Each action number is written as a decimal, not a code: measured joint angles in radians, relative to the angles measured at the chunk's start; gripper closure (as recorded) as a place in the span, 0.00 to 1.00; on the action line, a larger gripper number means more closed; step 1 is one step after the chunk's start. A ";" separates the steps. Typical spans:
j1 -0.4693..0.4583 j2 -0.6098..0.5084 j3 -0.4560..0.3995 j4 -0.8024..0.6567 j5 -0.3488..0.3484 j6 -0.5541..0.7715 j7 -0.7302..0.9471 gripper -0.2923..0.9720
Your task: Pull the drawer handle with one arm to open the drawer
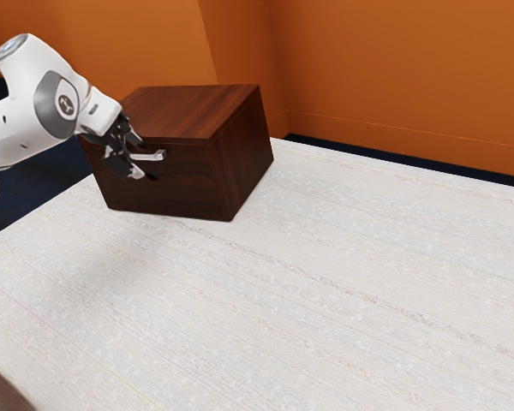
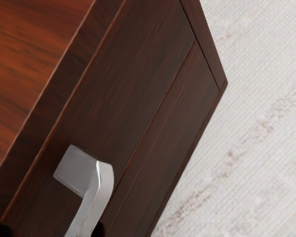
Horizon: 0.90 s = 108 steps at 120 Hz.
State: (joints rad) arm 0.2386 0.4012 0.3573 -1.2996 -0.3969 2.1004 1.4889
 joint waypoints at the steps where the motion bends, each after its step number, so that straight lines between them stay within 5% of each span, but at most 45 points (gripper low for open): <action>1: 0.000 0.000 0.000 0.000 0.000 0.000 0.000 0.23; 57: 0.030 0.000 0.007 -0.004 0.002 0.005 -0.006 0.23; 82: 0.026 0.000 0.002 -0.012 0.001 0.005 -0.004 0.39; 108: 0.000 -0.003 -0.007 -0.037 -0.035 0.052 0.065 0.43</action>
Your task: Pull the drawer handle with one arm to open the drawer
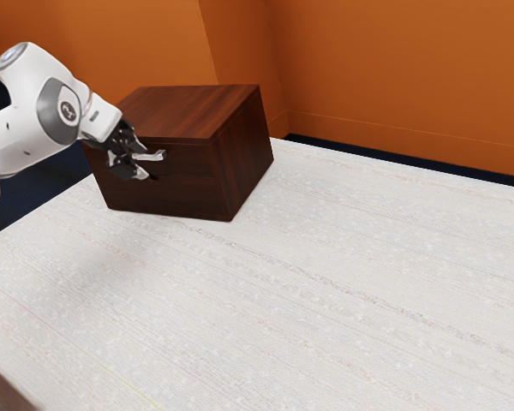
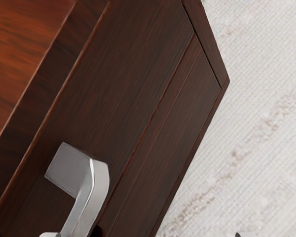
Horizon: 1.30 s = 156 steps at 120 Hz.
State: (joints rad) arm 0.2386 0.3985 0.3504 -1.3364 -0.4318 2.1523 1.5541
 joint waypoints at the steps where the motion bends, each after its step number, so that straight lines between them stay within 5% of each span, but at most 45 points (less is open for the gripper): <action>1: 0.000 0.000 0.000 0.000 -0.001 0.002 0.003 0.43; 70: -0.001 0.018 -0.009 -0.029 -0.014 0.085 0.143 0.43; 104: 0.000 0.013 -0.005 -0.040 -0.014 0.095 0.177 0.63; 156: 0.006 -0.040 0.003 -0.134 -0.008 0.099 0.210 0.73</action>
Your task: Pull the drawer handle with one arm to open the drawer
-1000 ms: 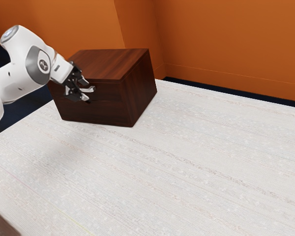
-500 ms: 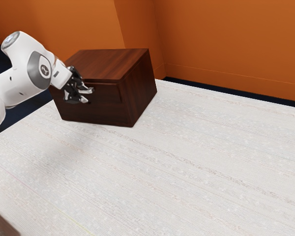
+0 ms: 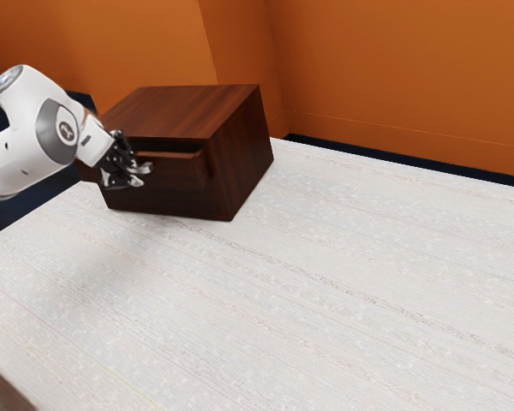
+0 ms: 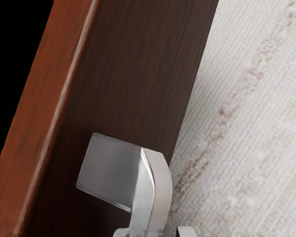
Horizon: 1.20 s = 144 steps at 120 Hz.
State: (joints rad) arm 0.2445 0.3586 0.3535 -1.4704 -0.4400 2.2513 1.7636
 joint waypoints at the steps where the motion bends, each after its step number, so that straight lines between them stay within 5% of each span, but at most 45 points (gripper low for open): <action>1: 0.001 -0.001 0.000 -0.001 0.000 0.000 0.000 0.73; 62: 0.066 -0.040 0.002 -0.031 0.003 -0.004 0.023 0.64; 144: 0.067 -0.140 0.013 -0.139 0.019 -0.020 0.044 0.73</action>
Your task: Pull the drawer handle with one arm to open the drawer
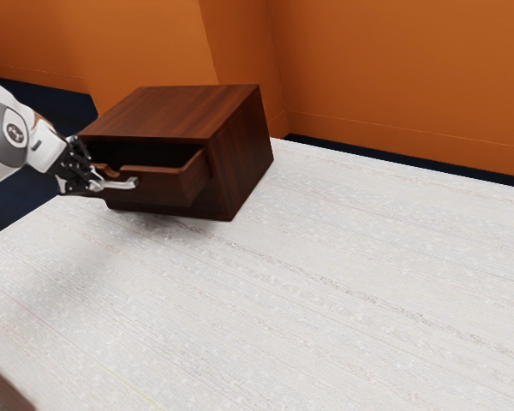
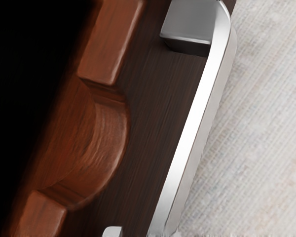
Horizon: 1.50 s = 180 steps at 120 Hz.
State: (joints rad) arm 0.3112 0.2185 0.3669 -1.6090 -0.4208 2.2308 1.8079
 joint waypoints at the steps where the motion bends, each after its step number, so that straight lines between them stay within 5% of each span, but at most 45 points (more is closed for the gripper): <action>1: -0.001 -0.001 0.001 -0.001 0.000 0.000 0.000 0.73; 57: -0.039 -0.037 0.047 -0.043 0.018 -0.009 0.005 0.73; 70: -0.039 -0.071 0.047 -0.079 0.025 -0.011 0.006 0.67; 142: -0.113 -0.193 0.112 -0.215 0.050 0.040 0.018 0.77; 153: -0.120 -0.198 0.117 -0.219 0.052 0.047 0.021 0.74; 180: -0.129 -0.269 0.143 -0.226 0.063 0.047 0.027 0.42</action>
State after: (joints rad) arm 0.1821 -0.0504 0.5099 -1.8352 -0.3578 2.2777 1.8352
